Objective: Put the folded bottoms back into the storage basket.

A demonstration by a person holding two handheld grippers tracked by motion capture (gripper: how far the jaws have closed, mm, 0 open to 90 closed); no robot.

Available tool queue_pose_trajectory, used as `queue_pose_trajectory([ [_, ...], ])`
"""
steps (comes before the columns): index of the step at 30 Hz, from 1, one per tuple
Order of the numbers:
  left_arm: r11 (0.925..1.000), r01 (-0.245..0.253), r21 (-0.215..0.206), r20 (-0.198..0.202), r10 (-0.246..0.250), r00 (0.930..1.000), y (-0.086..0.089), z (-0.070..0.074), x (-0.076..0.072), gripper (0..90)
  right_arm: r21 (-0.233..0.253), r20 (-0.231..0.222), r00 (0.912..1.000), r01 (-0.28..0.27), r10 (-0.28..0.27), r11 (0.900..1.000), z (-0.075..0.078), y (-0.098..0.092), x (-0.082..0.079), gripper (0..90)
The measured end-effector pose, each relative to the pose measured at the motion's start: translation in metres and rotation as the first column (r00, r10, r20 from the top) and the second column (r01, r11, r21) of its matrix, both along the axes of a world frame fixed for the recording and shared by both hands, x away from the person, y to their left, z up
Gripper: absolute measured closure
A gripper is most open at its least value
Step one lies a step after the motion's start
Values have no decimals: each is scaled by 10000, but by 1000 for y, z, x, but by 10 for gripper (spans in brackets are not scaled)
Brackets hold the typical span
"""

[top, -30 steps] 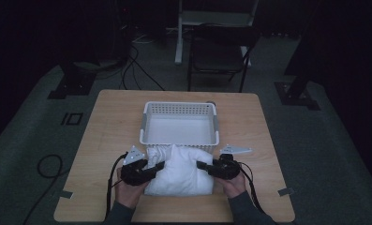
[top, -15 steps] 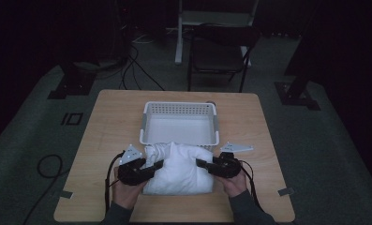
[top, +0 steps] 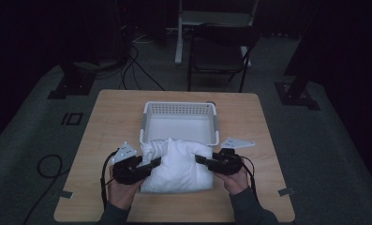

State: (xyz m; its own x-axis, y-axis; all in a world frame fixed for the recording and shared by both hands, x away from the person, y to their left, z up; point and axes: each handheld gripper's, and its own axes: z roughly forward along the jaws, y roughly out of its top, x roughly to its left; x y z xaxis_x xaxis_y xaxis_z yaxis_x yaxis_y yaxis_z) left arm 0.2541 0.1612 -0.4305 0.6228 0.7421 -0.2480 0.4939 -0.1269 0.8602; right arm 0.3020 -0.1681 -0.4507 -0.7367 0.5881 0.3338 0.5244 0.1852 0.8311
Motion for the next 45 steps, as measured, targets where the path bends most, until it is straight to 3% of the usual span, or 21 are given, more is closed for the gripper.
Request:
queue_pose_trajectory([
  [16,9998,-126,-131,593,134,9982,3,37,-1,626,165,724,9973,-100,88,9998,38,6,5,683],
  [23,9995,-75,-313,785,99,9969,3,50,12,626,325,1026,9947,51,-84,9995,52,4,11,683],
  [35,9991,-35,-418,873,72,9962,3,61,35,626,350,1305,9907,335,-378,9988,66,3,27,685],
  [45,9988,-94,-479,888,137,9960,4,61,47,626,339,1316,9902,437,-478,9985,69,4,39,684],
])
